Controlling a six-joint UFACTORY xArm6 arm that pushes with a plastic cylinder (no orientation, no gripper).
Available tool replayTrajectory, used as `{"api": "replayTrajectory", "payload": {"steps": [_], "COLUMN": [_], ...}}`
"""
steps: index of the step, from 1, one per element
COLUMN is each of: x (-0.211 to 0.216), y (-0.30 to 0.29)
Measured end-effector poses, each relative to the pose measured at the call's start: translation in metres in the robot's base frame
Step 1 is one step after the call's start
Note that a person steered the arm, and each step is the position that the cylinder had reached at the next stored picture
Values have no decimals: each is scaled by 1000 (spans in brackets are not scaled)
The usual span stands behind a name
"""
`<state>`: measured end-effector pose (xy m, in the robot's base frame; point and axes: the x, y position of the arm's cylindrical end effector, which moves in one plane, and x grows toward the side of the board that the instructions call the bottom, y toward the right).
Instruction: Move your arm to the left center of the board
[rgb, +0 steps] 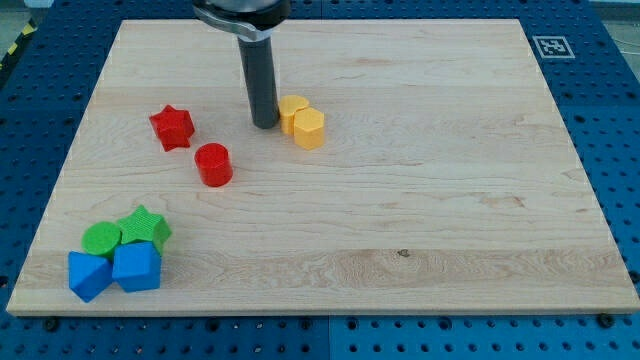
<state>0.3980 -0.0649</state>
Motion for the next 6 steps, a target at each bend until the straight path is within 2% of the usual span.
{"api": "replayTrajectory", "payload": {"steps": [3, 4, 5, 6], "x": [7, 15, 22, -12], "y": [95, 64, -3, -65]}}
